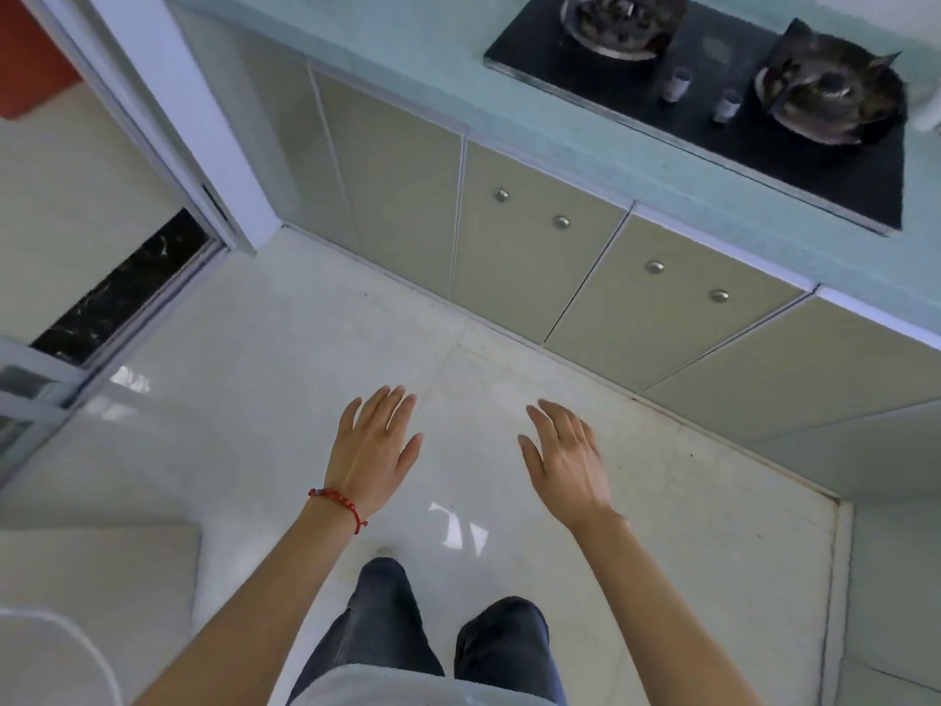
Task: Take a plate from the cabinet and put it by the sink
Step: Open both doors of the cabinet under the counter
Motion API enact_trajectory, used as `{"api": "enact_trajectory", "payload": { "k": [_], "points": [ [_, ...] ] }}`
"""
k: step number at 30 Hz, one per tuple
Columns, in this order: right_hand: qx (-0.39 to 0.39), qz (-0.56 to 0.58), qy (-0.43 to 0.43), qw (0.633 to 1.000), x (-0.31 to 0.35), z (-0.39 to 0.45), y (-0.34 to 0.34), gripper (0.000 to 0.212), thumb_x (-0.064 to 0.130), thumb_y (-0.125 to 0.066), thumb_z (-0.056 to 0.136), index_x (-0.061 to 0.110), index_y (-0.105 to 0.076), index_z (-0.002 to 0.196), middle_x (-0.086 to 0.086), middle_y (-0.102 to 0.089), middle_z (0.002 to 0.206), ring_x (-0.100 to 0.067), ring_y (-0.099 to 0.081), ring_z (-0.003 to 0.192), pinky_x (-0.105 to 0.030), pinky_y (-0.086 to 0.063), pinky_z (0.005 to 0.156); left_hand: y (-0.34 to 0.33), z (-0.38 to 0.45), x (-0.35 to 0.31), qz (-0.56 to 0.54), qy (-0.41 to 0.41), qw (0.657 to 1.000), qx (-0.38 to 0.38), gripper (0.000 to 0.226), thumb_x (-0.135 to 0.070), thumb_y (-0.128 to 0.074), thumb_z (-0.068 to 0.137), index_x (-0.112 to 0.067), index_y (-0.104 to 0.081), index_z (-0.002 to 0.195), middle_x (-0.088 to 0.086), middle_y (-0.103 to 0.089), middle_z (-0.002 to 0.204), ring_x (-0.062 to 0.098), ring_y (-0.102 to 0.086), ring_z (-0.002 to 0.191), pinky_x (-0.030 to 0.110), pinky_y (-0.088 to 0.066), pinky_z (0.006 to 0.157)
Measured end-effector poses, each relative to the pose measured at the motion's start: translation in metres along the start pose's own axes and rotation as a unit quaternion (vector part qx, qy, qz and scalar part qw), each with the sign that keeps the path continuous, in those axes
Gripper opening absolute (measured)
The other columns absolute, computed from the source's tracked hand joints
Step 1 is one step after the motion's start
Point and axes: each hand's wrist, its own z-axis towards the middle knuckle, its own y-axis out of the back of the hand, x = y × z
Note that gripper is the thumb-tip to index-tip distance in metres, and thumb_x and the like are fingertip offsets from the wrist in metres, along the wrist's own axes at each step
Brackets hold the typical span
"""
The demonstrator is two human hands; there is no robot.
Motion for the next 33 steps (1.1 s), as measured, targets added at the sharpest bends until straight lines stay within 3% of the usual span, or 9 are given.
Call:
{"api": "enact_trajectory", "payload": {
  "k": [8, 15, 22, 26, 30, 33],
  "points": [
    [0.035, 0.007, 0.110, 0.993, 0.119, 0.082, -0.035, 0.065, 0.043, -0.009, 0.097, 0.006, -0.061, 0.111, -0.015, -0.067, 0.114, -0.031, -0.065, 0.102, -0.042, -0.052, 0.087, 0.027, -0.013, 0.122, -0.020, 0.124, 0.992, -0.012, 0.068, -0.044, -0.003, 0.094, -0.009, -0.056, 0.118, 0.011, -0.065, 0.119, 0.027, -0.060, 0.112, 0.046, -0.048, 0.092],
    [0.054, 0.007, 0.208, 0.977, 0.185, 0.153, -0.056, 0.063, 0.041, -0.011, 0.098, 0.005, -0.061, 0.110, -0.016, -0.067, 0.113, -0.031, -0.065, 0.102, -0.043, -0.052, 0.086, 0.037, -0.004, 0.186, -0.047, 0.214, 0.976, -0.017, 0.068, -0.044, -0.003, 0.094, -0.009, -0.056, 0.117, 0.010, -0.066, 0.118, 0.026, -0.061, 0.112, 0.047, -0.048, 0.092],
    [0.084, -0.003, 0.250, 0.965, 0.221, 0.245, -0.078, 0.064, 0.040, -0.009, 0.098, 0.006, -0.062, 0.111, -0.015, -0.067, 0.114, -0.029, -0.065, 0.103, -0.041, -0.052, 0.087, 0.049, 0.050, 0.237, -0.053, 0.263, 0.963, -0.027, 0.066, -0.044, -0.005, 0.094, -0.009, -0.056, 0.118, 0.010, -0.065, 0.119, 0.026, -0.061, 0.112, 0.047, -0.048, 0.091],
    [0.099, 0.006, 0.259, 0.961, 0.242, 0.305, -0.077, 0.065, 0.041, -0.008, 0.098, 0.007, -0.062, 0.112, -0.014, -0.067, 0.115, -0.028, -0.065, 0.104, -0.040, -0.051, 0.088, 0.068, 0.093, 0.265, -0.038, 0.268, 0.962, -0.034, 0.052, -0.041, -0.024, 0.090, -0.010, -0.058, 0.116, 0.008, -0.066, 0.118, 0.024, -0.061, 0.111, 0.046, -0.048, 0.091],
    [0.095, 0.005, 0.263, 0.960, 0.261, 0.360, -0.076, 0.065, 0.041, -0.009, 0.098, 0.007, -0.061, 0.112, -0.015, -0.066, 0.115, -0.028, -0.065, 0.104, -0.041, -0.051, 0.088, 0.092, 0.130, 0.297, -0.038, 0.278, 0.959, -0.033, 0.068, -0.043, -0.005, 0.094, -0.009, -0.060, 0.114, 0.009, -0.067, 0.116, 0.025, -0.063, 0.109, 0.048, -0.049, 0.090],
    [0.099, 0.012, 0.257, 0.961, 0.275, 0.390, -0.082, 0.065, 0.043, -0.009, 0.097, 0.006, -0.060, 0.114, -0.016, -0.065, 0.118, -0.030, -0.063, 0.107, -0.043, -0.049, 0.091, 0.106, 0.151, 0.321, -0.036, 0.278, 0.958, -0.055, 0.068, -0.043, -0.005, 0.095, -0.008, -0.062, 0.112, 0.010, -0.068, 0.114, 0.027, -0.063, 0.108, 0.047, -0.049, 0.090]
  ]
}}
